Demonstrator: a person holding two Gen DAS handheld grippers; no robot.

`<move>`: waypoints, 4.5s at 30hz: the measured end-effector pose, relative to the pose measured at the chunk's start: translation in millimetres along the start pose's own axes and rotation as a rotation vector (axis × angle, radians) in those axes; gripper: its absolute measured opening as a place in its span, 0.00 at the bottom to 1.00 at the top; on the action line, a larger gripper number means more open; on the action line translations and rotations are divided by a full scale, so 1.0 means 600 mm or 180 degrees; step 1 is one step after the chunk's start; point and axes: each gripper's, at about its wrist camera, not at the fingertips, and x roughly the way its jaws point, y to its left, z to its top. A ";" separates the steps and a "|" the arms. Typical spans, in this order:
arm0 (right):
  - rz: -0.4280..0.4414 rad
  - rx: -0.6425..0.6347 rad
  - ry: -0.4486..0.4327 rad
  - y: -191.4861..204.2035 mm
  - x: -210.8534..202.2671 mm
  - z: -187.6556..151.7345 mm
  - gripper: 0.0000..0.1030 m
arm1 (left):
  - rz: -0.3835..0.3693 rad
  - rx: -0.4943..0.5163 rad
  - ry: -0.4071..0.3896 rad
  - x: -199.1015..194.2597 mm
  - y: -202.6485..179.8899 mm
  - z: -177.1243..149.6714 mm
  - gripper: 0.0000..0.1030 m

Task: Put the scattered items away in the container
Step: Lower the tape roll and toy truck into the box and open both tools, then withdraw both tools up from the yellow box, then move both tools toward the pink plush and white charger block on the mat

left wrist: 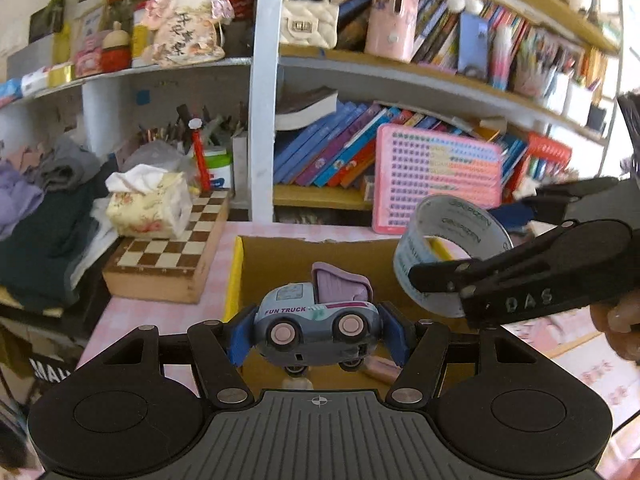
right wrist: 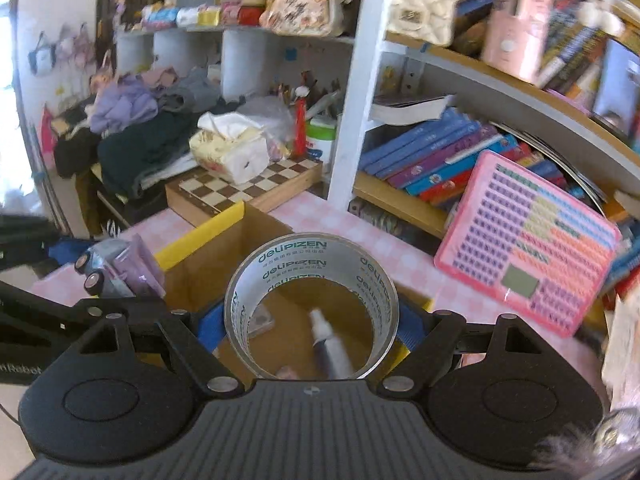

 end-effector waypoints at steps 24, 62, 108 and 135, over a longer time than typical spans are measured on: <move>0.0684 -0.1863 0.1094 0.049 0.219 -0.052 0.81 | 0.0001 0.1012 0.1339 0.272 -0.023 0.044 0.62; 0.0118 -0.0739 0.0132 0.048 -0.043 -0.034 0.87 | -0.0105 0.0787 0.0134 -0.028 -0.037 0.046 0.80; -0.0713 0.0799 0.0593 0.192 -0.238 -0.307 0.97 | -0.0266 0.0520 0.0759 -0.200 -0.079 -0.213 0.96; -0.1157 0.1133 0.0841 0.138 -0.282 -0.367 0.98 | -0.0717 0.0756 0.1014 -0.149 -0.169 -0.226 0.97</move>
